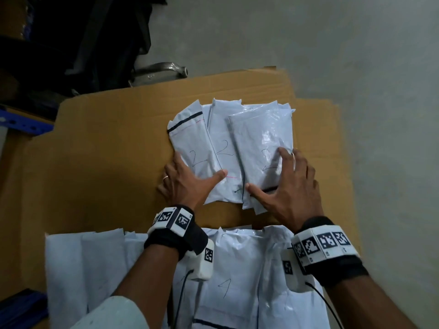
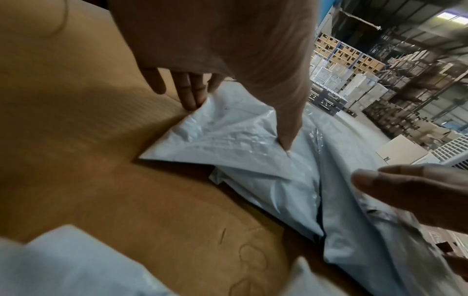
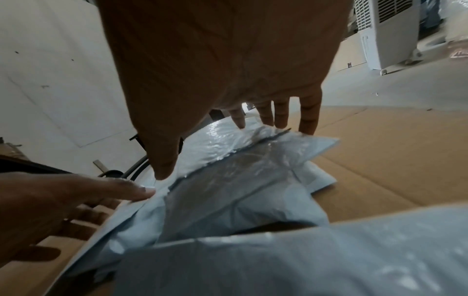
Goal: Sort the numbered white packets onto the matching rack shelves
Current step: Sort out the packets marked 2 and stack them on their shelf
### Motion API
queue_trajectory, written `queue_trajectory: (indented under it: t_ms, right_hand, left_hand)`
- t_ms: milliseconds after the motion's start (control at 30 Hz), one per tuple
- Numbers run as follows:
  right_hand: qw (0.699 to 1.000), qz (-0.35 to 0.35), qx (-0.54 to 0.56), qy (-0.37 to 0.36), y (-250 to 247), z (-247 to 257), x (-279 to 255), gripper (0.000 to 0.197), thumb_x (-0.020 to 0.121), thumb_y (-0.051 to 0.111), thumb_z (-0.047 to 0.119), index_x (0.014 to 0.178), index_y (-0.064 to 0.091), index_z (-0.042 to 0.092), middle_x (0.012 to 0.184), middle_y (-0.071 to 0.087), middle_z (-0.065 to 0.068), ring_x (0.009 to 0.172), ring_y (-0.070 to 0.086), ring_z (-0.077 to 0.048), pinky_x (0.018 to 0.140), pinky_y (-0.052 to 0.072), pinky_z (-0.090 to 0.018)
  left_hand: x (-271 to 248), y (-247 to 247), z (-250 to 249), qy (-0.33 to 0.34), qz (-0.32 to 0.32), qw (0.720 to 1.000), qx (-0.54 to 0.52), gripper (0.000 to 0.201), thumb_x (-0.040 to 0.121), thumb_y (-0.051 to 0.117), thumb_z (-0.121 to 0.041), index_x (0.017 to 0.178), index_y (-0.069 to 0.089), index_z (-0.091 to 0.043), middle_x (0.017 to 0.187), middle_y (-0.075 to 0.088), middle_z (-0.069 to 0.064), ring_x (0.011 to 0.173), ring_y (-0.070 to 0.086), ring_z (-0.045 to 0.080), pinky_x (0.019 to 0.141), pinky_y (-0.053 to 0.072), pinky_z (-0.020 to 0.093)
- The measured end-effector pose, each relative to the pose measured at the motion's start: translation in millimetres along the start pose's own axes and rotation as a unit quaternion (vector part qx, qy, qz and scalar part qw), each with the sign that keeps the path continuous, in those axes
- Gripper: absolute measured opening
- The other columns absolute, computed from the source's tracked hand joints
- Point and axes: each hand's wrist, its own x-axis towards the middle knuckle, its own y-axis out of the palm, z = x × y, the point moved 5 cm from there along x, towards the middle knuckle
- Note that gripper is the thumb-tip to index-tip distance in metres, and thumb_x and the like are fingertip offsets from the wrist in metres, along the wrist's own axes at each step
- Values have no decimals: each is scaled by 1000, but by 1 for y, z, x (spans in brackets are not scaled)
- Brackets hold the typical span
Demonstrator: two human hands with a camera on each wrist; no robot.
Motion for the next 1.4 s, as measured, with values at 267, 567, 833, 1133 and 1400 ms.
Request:
queue_trajectory:
  t_ms: [267, 567, 833, 1133, 1400]
  right_hand:
    - [999, -3, 16, 31, 5, -25, 1, 118, 67, 68, 81, 157, 14, 27, 154, 29, -10, 137, 35, -36, 105, 44, -56]
    - [999, -2, 8, 33, 4, -27, 0, 111, 67, 71, 75, 153, 17, 30, 134, 45, -13, 117, 48, -38, 93, 43, -50]
    - [997, -17, 75, 28, 1, -23, -6, 109, 67, 75, 67, 152, 18, 31, 129, 40, -12, 121, 41, -34, 88, 42, -43]
    - [996, -8, 67, 51, 1, -25, -17, 108, 69, 75, 65, 153, 15, 32, 137, 39, -10, 125, 37, -34, 88, 45, -48]
    - [996, 1, 61, 62, 8, -31, -20, 123, 64, 73, 81, 156, 7, 32, 151, 33, -12, 138, 34, -35, 104, 43, -55]
  left_hand:
    - [-7, 2, -8, 98, 11, 994, -37, 129, 53, 84, -67, 153, 5, -43, 150, 25, 4, 139, 32, 28, 113, 19, 53]
    - [-6, 6, -14, 92, 12, 995, -23, 108, 64, 79, -59, 148, 12, -51, 141, 39, 8, 128, 43, 33, 107, 24, 49]
    - [-11, 4, -18, 110, 5, 992, -67, 104, 63, 82, -53, 144, 16, -50, 136, 37, 4, 125, 44, 28, 110, 27, 49]
    - [-10, 9, -5, 48, -21, 998, -29, 129, 62, 82, -58, 157, -1, -27, 159, 25, 10, 142, 33, 33, 111, 22, 51]
    - [-4, 11, -9, 35, 6, 999, -13, 132, 61, 75, -77, 158, 5, -22, 162, 19, 11, 148, 22, 33, 118, 15, 54]
